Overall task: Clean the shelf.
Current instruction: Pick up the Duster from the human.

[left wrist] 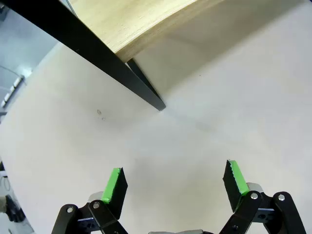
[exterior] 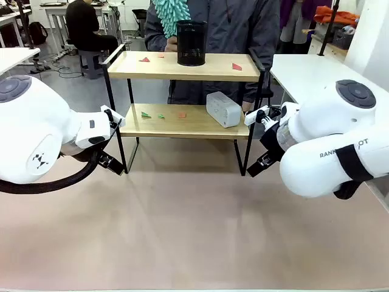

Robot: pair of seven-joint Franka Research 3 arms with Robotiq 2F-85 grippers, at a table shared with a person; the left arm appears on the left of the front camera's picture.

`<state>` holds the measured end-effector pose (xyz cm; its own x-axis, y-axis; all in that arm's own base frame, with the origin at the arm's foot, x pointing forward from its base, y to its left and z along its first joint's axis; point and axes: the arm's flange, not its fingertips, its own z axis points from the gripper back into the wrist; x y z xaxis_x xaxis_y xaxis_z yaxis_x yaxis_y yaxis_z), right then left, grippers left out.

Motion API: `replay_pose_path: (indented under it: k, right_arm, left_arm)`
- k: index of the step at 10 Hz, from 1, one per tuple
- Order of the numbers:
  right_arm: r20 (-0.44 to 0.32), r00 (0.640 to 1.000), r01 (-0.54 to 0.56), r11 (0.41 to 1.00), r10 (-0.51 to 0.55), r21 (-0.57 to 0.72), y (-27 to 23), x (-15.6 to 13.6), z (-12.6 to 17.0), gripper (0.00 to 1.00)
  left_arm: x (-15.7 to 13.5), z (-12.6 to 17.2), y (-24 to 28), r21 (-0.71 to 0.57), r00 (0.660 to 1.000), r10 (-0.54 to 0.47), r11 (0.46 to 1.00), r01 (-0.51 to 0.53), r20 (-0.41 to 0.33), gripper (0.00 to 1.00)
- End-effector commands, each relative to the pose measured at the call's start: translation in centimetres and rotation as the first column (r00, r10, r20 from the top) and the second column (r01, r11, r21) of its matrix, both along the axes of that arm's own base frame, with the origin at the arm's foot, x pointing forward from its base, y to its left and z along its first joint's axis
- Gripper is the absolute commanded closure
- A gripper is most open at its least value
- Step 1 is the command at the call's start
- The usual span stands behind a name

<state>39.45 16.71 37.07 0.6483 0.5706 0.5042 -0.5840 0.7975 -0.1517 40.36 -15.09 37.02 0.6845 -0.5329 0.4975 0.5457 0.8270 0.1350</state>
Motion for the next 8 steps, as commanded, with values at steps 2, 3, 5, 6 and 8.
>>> replay_pose_path:
  k: [2,3,5,6,8]
  right_arm:
    - [0.000,1.000,0.000,1.000,0.000,0.000,0.00,0.00,0.01,0.00]
    - [0.000,1.000,0.000,1.000,0.000,0.000,0.00,0.00,0.01,0.00]
    - [0.000,1.000,0.000,1.000,0.000,0.000,0.00,0.00,0.01,0.00]
    - [0.000,1.000,0.000,1.000,0.000,0.000,0.00,0.00,0.01,0.00]
    - [0.000,1.000,0.000,1.000,0.000,0.000,0.00,0.00,0.01,0.00]
  left_arm:
    - [0.00,0.00,0.00,0.000,1.000,0.000,1.000,0.000,0.000,0.00]
    - [0.00,0.00,0.00,0.000,1.000,0.000,1.000,0.000,0.000,0.00]
    - [0.00,0.00,0.00,0.000,1.000,0.000,1.000,0.000,0.000,0.00]
    - [0.00,0.00,0.00,0.000,1.000,0.000,1.000,0.000,0.000,0.00]
    - [0.00,0.00,0.00,0.000,1.000,0.000,1.000,0.000,0.000,0.00]
